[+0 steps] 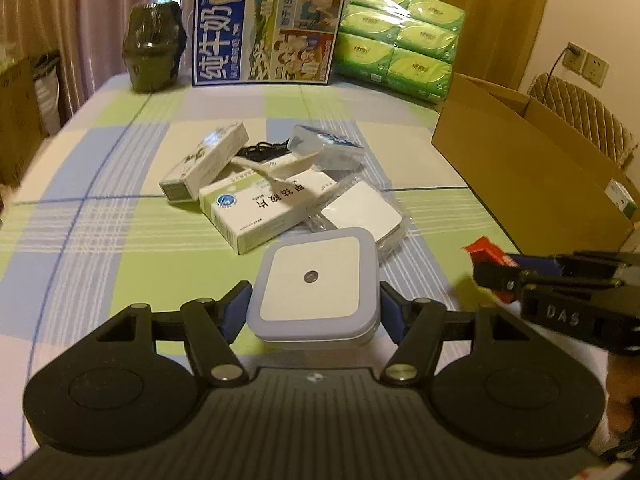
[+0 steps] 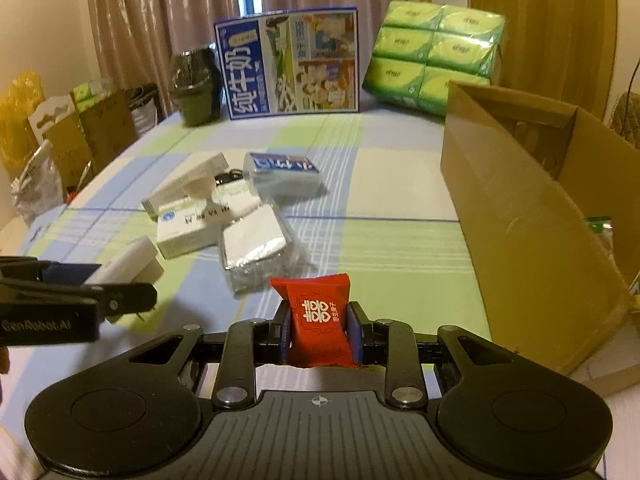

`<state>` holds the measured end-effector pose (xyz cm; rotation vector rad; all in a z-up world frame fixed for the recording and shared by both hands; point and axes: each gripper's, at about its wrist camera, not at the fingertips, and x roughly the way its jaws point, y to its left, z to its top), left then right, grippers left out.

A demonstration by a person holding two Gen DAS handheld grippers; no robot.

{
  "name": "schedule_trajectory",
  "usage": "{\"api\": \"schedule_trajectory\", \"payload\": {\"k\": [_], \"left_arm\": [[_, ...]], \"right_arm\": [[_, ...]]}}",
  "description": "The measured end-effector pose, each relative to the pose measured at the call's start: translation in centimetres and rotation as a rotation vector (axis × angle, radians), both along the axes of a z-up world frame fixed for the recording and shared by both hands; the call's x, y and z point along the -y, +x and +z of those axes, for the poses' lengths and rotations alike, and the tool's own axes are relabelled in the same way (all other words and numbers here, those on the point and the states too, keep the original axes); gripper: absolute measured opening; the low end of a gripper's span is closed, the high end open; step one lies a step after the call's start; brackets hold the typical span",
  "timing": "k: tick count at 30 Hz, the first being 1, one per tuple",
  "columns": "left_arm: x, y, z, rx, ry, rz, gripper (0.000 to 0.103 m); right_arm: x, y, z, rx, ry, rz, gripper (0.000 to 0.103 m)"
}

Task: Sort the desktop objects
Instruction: 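Lift and carry the red packet and night light over the cardboard box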

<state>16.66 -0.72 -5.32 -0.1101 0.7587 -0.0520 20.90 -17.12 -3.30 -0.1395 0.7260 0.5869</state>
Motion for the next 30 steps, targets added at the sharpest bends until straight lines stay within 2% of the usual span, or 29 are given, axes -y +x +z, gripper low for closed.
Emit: {"api": "schedule_trajectory", "payload": {"k": [4,12,18,23,30], "left_arm": [[0.7,-0.8,0.7,-0.002,-0.043,0.014,0.062],[3.4,-3.2,3.3,0.029,-0.029,0.002,0.062],[6.2,-4.3,6.1,0.053,-0.034,-0.025,0.062],[10.0,-3.5,9.0,0.089,-0.044,-0.089,0.062],[17.4,1.0,11.8,0.121,-0.081,-0.205,0.062]], "right_arm": [[0.9,-1.1,1.2,0.01,0.018,-0.006,0.025],[3.5,-3.0,4.8,0.047,0.06,-0.026,0.025],[6.3,-3.4,8.9,0.098,0.096,-0.048,0.025],[10.3,-1.7,11.7,0.13,0.101,-0.1,0.025],[17.7,3.2,14.0,0.143,0.081,-0.213,0.025]]}}
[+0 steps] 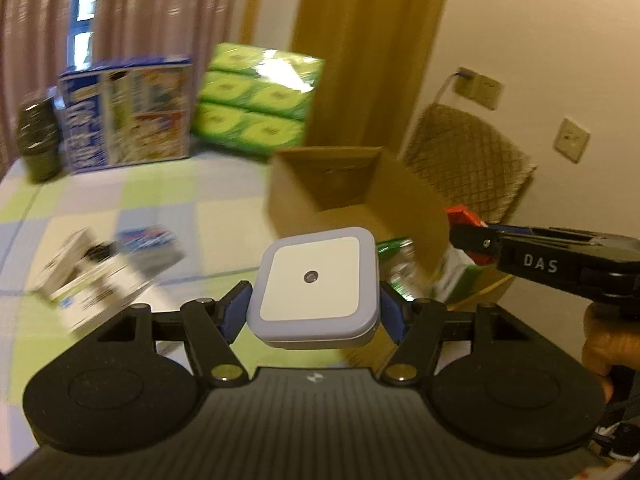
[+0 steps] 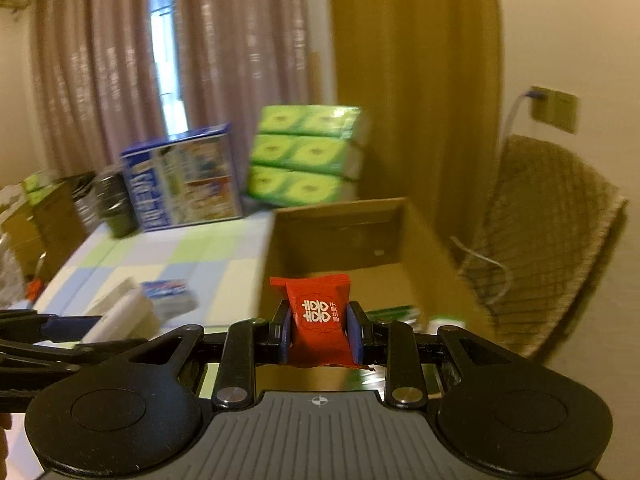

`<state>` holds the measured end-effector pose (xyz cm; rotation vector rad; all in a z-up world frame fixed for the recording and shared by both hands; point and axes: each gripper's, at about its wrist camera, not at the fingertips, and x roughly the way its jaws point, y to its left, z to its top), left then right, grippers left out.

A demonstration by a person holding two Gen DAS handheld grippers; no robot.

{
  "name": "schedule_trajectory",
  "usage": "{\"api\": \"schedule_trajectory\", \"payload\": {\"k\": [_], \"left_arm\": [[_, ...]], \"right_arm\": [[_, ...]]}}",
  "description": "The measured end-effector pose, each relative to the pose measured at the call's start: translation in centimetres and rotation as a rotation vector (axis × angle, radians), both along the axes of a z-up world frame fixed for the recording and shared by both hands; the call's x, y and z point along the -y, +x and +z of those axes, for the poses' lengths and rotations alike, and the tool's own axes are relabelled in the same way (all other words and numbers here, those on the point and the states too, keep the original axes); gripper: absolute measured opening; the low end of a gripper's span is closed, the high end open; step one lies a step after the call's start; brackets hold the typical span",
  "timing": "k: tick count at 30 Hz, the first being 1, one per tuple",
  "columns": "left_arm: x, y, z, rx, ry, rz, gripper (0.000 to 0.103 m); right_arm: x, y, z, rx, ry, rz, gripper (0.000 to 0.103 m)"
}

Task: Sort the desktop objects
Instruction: 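Lift and carry the red packet and night light over the cardboard box, then open both tools to drop the red packet and night light into the box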

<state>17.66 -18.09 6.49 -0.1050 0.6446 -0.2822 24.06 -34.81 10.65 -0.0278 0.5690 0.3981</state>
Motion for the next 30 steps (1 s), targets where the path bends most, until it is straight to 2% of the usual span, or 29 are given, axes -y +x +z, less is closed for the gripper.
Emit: {"api": "schedule_trajectory", "payload": {"k": [5,13,14,17,30], "left_arm": [[5.0,3.2,0.4,0.011,-0.011,-0.076,0.062],[9.5,7.2,-1.9,-0.02,0.038,-0.141,0.062],[9.7,7.6,-2.3,-0.026,0.038,-0.148,0.061],[9.6,8.3,-3.1,-0.031,0.042,-0.154,0.073],[5.3,7.4,-2.0,-0.013,0.043,-0.079,0.073]], "right_arm": [[3.8,2.8,-0.2,-0.025,0.026,-0.057,0.025],[5.7,5.4,-1.5,-0.056,0.057,-0.082,0.025],[5.8,5.6,-1.6,-0.059,0.058,-0.085,0.025],[5.7,6.1,-2.1,-0.068,0.062,-0.086,0.025],[3.0,6.4,-2.6,-0.078,0.044,-0.033,0.026]]}}
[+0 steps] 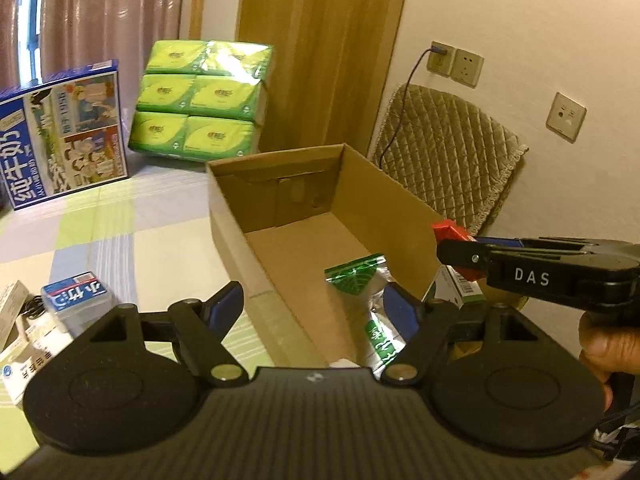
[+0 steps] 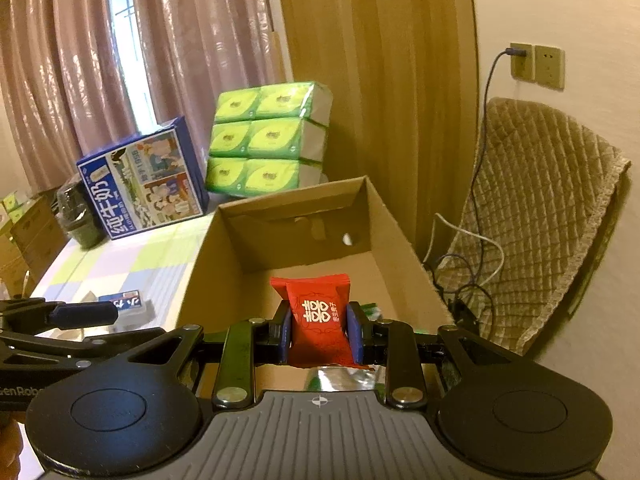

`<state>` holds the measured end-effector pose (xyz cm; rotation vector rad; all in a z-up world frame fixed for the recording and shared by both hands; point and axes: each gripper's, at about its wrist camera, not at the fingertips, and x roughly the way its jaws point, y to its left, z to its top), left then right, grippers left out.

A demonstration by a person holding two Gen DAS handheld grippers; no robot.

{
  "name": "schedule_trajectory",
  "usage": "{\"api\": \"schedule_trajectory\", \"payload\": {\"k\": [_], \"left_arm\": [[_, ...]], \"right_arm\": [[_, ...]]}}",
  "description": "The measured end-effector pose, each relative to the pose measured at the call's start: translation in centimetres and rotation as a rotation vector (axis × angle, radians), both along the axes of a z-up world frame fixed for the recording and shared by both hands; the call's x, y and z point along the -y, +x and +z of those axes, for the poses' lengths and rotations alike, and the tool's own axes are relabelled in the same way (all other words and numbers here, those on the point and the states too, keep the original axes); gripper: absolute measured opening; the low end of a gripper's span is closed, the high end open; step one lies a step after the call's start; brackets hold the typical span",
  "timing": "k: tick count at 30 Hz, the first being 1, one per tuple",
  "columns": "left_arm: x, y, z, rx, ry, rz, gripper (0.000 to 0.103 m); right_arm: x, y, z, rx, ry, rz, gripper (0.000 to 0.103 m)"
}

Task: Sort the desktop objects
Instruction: 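Open both tools to drop the red packet and night light into the box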

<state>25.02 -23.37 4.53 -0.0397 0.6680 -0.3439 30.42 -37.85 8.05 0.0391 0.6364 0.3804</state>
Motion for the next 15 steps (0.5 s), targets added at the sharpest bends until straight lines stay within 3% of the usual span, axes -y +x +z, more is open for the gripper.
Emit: {"api": "schedule_trajectory", "payload": {"k": [2,3,5,15], "left_arm": [[-0.5,-0.2,0.0,-0.001,0.001,0.006,0.074],[-0.7,-0.3,0.0,-0.002,0.001,0.009,0.074],[-1.1,-0.6,-0.1,-0.004,0.004,0.014,0.077],[-3.4,-2.6,-0.3,-0.013,-0.006,0.053,0.085]], "right_arm": [[-0.4,0.2,0.0,-0.003,0.016,0.018,0.032],[-0.5,0.3,0.1,-0.006,0.024,0.023,0.048],[-0.4,0.2,0.3,0.005,0.04,0.009,0.064],[0.4,-1.9,1.8,0.032,0.05,0.003,0.065]]}}
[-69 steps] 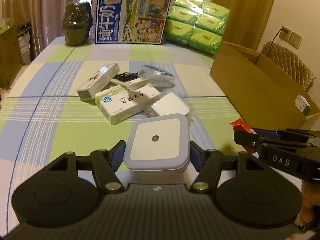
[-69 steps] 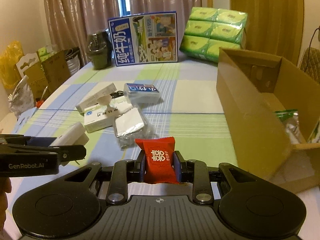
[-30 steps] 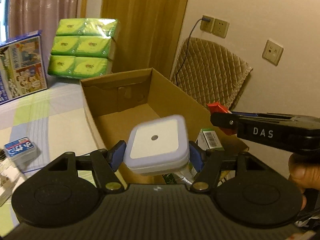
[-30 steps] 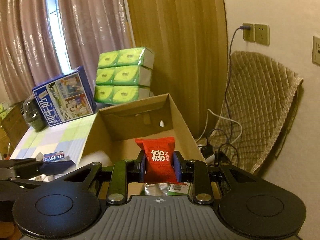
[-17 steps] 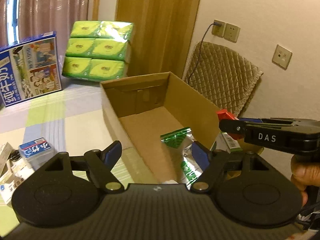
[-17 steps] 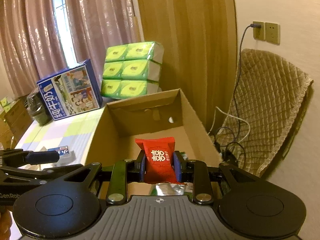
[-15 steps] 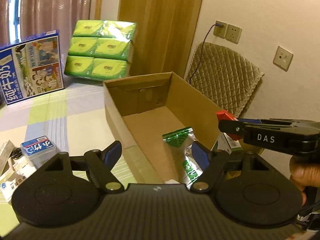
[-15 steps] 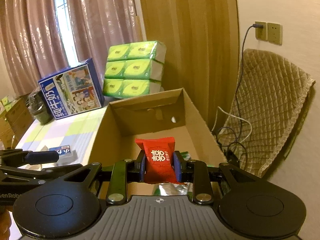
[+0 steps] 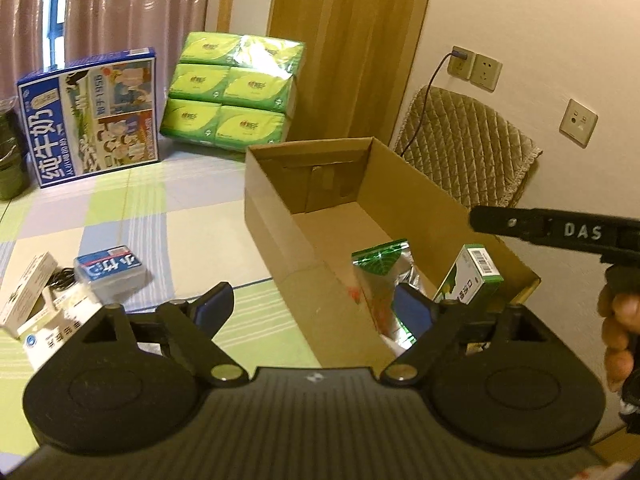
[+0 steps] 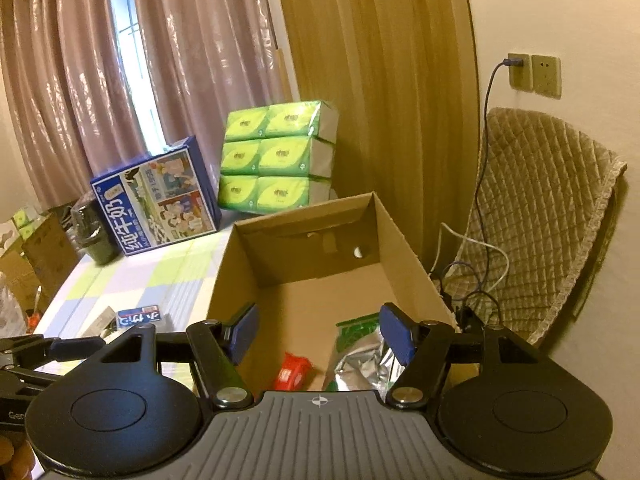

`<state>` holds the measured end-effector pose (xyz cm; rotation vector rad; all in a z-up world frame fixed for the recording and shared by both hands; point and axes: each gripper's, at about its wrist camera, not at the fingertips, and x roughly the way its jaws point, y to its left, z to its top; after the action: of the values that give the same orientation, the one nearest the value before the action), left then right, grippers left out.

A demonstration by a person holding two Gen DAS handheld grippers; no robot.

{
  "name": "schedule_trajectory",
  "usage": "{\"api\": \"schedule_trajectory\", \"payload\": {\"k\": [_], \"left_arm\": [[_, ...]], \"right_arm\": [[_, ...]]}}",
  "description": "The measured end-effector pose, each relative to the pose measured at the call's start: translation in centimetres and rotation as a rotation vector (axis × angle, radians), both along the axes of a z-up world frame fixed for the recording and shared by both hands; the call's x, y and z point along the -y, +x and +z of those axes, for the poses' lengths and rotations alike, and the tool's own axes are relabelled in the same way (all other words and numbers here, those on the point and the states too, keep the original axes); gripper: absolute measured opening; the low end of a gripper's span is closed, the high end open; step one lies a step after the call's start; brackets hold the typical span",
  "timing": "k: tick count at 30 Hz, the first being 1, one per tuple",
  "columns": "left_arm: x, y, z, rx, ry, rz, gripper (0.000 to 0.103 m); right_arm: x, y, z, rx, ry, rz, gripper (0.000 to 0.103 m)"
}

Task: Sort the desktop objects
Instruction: 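Move both tools back toward the plastic-wrapped white box on the table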

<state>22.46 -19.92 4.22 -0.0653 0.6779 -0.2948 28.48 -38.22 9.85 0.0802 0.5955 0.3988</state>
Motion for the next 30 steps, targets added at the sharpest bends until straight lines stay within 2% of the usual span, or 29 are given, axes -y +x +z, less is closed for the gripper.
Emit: {"api": "schedule_trajectory", "payload": {"k": [6,15,21,30], "left_arm": [[-2.0,-2.1,0.3,0.002,-0.007,0.025,0.088],[-6.9,-6.5,-0.8,-0.01,0.008,0.088,0.093],[-11.3,-9.0,-1.7,-0.017,0.07,0.138,0.096],[-17.7,-10.7,-3.3,-0.06,0.131,0.217,0.099]], "right_arm": [[-1.0,-1.9,1.2,0.019,0.011,0.026,0.071],[-4.8,-5.4,2.2,0.053,0.024,0.137,0.081],[-8.1,-7.3,1.8,0.064,-0.011,0.235,0.086],[-12.2,-8.8,0.9,0.07,-0.055,0.338,0.091]]}}
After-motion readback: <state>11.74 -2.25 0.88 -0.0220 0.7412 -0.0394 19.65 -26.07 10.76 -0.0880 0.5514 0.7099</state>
